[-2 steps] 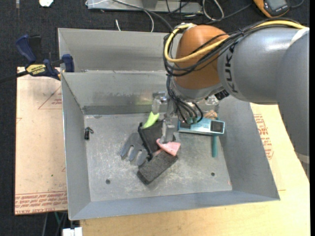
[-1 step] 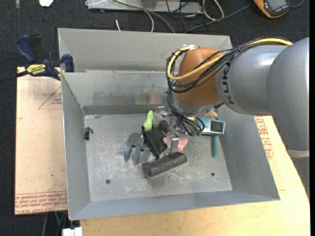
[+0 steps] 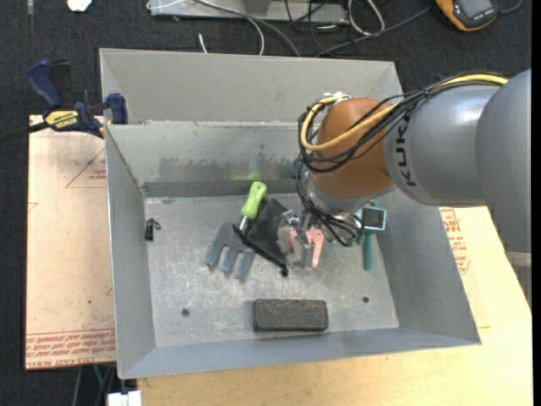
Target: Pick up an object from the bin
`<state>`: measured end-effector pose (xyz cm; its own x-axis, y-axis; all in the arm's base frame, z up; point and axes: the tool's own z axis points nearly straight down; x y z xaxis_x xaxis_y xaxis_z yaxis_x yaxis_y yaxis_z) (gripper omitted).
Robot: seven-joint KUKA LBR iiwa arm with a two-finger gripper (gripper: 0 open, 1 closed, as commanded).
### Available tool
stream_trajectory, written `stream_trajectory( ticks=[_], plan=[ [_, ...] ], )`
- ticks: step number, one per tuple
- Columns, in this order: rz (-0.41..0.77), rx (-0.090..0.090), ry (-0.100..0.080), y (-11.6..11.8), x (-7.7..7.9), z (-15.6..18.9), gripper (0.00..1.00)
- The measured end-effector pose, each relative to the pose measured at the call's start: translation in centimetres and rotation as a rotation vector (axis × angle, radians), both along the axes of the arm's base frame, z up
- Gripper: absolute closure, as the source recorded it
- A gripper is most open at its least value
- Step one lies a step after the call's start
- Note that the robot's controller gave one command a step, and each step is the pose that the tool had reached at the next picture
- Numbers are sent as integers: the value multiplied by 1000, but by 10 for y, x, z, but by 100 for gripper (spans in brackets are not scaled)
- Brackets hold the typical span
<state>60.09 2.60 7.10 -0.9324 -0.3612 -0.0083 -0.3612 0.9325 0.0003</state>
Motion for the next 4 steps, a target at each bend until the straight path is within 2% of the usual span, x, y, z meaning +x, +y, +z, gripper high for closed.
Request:
stream_trajectory(
  ticks=[1, 2, 3, 4],
  plan=[
    [0, 0, 0, 0, 0, 0, 100],
    [-23, 1, 2, -5, 6, 63, 100],
    [38, 2, -1, -2, 6, 115, 100],
    [105, 0, -5, -11, 32, 41, 100]
  ],
)
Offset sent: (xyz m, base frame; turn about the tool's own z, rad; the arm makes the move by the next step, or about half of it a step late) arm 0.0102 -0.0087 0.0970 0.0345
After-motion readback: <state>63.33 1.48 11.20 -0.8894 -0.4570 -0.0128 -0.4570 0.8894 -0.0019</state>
